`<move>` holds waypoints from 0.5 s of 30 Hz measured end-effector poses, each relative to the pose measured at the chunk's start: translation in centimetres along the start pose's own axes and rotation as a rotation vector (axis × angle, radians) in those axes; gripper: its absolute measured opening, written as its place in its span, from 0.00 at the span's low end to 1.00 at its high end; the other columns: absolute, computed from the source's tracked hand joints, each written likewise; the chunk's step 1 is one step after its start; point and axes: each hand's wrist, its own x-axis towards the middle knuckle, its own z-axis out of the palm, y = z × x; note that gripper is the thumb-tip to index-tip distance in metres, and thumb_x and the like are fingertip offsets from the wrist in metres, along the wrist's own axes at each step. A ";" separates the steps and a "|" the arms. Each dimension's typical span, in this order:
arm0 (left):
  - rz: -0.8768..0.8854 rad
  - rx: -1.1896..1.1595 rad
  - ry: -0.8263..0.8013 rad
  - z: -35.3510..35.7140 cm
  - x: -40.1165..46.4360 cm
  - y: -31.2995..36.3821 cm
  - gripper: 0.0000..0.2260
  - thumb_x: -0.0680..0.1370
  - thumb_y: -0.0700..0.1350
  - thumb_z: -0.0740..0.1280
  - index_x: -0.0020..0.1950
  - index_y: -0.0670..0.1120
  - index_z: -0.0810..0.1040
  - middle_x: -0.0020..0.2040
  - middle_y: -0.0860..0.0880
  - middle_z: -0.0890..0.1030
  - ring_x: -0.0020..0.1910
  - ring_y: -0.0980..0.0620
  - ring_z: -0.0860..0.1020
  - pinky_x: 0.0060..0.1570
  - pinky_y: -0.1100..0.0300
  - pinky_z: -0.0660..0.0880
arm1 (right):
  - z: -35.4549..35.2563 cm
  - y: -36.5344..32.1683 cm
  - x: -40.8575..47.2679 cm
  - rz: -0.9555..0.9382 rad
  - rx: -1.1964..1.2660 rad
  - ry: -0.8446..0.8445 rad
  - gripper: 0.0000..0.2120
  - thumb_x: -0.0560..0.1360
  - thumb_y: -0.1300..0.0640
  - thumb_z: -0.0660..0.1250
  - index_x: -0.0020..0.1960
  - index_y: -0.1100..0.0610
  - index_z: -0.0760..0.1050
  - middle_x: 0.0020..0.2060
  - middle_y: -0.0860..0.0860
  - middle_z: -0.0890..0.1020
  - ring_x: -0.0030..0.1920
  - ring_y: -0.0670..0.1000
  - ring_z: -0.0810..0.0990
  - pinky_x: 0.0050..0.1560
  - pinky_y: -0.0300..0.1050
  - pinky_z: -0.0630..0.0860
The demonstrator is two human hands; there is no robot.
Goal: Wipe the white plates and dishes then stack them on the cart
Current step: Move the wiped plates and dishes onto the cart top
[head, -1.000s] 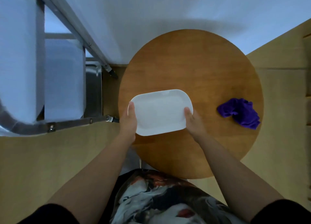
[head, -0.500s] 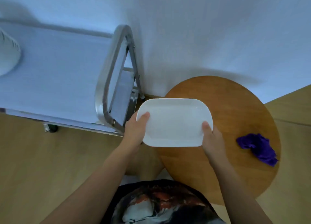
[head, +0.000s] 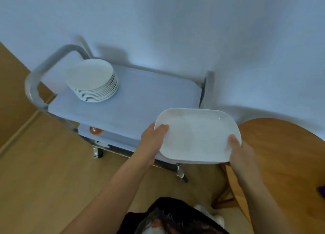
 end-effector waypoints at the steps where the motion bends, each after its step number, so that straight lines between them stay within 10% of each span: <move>1: 0.002 -0.004 0.009 -1.5 0.5 0.2 0.16 0.80 0.50 0.61 0.67 0.48 0.71 0.59 0.46 0.77 0.56 0.45 0.75 0.53 0.51 0.75 | 1.5 -0.6 -0.2 -0.007 -0.018 -0.005 0.20 0.81 0.47 0.53 0.62 0.59 0.73 0.52 0.56 0.78 0.52 0.57 0.76 0.54 0.55 0.74; 5: -0.020 -0.058 0.028 -6.7 2.7 0.9 0.14 0.79 0.50 0.61 0.63 0.49 0.71 0.55 0.48 0.78 0.51 0.48 0.75 0.44 0.55 0.73 | 6.7 -2.6 -0.6 -0.052 -0.048 -0.020 0.21 0.82 0.49 0.51 0.63 0.61 0.72 0.47 0.54 0.74 0.47 0.53 0.72 0.45 0.46 0.66; 15: -0.049 -0.088 0.103 -12.6 11.9 1.9 0.09 0.79 0.48 0.63 0.57 0.49 0.73 0.49 0.50 0.79 0.45 0.52 0.77 0.42 0.56 0.76 | 17.4 -5.0 4.6 -0.053 -0.107 -0.063 0.23 0.81 0.42 0.48 0.60 0.58 0.71 0.52 0.56 0.77 0.53 0.59 0.76 0.57 0.61 0.74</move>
